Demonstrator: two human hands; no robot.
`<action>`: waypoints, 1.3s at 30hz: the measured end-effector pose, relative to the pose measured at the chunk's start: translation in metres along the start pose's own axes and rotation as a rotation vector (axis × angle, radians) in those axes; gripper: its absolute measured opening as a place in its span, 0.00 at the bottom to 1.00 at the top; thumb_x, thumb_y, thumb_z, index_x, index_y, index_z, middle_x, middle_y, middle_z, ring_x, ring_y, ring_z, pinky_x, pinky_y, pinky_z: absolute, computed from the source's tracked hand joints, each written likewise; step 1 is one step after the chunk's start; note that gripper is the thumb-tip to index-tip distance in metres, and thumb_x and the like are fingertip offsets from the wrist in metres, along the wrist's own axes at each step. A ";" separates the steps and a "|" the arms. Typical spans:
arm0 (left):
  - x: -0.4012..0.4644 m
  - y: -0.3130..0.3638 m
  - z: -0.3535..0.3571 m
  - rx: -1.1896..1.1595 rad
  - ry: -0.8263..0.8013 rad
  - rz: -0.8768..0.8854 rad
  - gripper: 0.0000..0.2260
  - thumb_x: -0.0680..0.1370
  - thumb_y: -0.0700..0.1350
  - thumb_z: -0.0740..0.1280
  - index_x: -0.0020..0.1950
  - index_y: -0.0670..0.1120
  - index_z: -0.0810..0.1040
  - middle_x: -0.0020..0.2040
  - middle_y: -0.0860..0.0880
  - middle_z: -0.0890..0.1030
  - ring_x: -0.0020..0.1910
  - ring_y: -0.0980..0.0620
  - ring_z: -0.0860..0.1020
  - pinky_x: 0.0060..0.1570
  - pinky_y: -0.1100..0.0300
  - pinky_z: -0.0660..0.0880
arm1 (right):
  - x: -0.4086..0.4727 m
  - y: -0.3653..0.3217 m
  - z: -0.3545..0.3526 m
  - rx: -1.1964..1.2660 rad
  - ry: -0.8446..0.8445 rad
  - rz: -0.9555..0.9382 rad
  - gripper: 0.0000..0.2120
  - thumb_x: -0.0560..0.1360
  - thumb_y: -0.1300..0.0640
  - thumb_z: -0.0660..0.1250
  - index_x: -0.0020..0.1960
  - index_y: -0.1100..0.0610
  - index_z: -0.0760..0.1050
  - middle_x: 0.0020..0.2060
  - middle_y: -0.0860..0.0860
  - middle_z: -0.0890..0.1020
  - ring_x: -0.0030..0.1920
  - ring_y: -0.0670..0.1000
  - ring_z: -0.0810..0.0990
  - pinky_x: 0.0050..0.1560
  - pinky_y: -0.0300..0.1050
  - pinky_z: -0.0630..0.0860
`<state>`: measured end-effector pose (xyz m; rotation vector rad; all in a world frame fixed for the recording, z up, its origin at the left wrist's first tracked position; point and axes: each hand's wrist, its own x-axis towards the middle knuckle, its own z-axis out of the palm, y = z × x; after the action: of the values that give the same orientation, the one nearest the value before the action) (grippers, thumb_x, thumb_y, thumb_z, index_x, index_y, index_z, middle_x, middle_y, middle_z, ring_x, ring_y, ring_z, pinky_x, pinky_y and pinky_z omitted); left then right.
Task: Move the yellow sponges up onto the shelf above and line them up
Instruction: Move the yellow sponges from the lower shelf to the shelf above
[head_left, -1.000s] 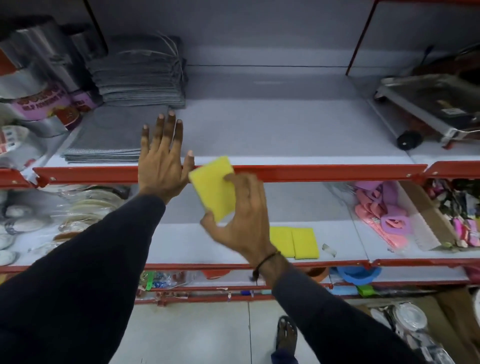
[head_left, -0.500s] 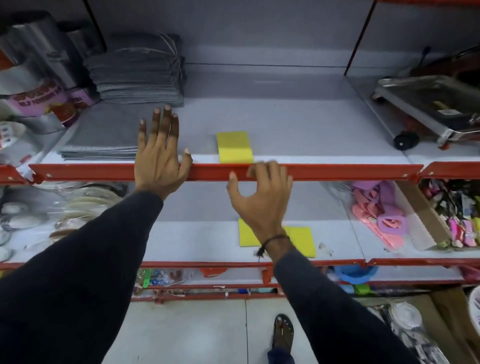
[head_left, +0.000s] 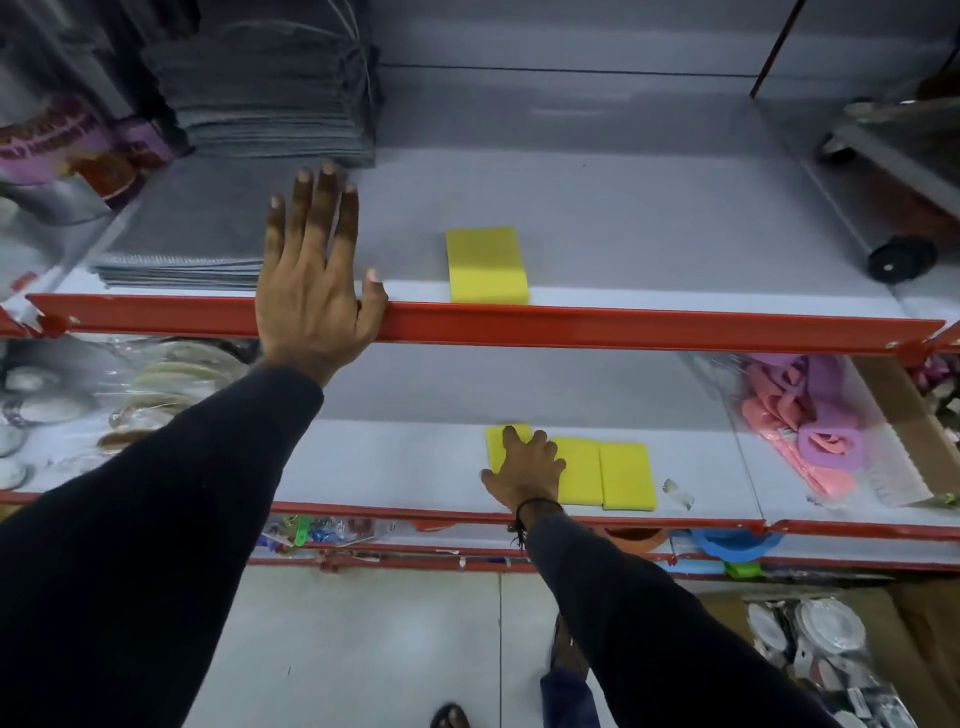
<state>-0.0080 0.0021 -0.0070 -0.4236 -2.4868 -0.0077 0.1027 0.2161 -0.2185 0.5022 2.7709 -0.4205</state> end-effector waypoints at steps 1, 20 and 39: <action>0.000 -0.001 0.000 -0.002 0.008 0.005 0.36 0.81 0.53 0.53 0.87 0.40 0.51 0.87 0.39 0.52 0.86 0.38 0.51 0.85 0.39 0.48 | -0.003 -0.001 0.001 0.001 0.013 -0.007 0.31 0.72 0.44 0.71 0.72 0.53 0.67 0.64 0.60 0.72 0.63 0.64 0.73 0.60 0.57 0.72; -0.004 0.001 -0.003 -0.017 -0.026 0.012 0.36 0.81 0.53 0.51 0.87 0.41 0.48 0.88 0.40 0.48 0.87 0.40 0.47 0.85 0.40 0.45 | -0.027 -0.027 -0.247 0.450 0.812 -0.060 0.24 0.69 0.38 0.70 0.57 0.53 0.79 0.52 0.56 0.80 0.54 0.62 0.78 0.55 0.53 0.67; -0.005 0.001 0.002 -0.026 0.047 0.011 0.34 0.82 0.52 0.53 0.87 0.41 0.51 0.87 0.40 0.51 0.87 0.38 0.50 0.85 0.41 0.46 | -0.028 0.082 -0.021 0.055 -0.029 0.256 0.47 0.69 0.26 0.65 0.80 0.50 0.59 0.81 0.58 0.58 0.82 0.64 0.53 0.75 0.75 0.52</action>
<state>-0.0052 0.0019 -0.0111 -0.4426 -2.4408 -0.0455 0.1535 0.2880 -0.2092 0.8441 2.6266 -0.4402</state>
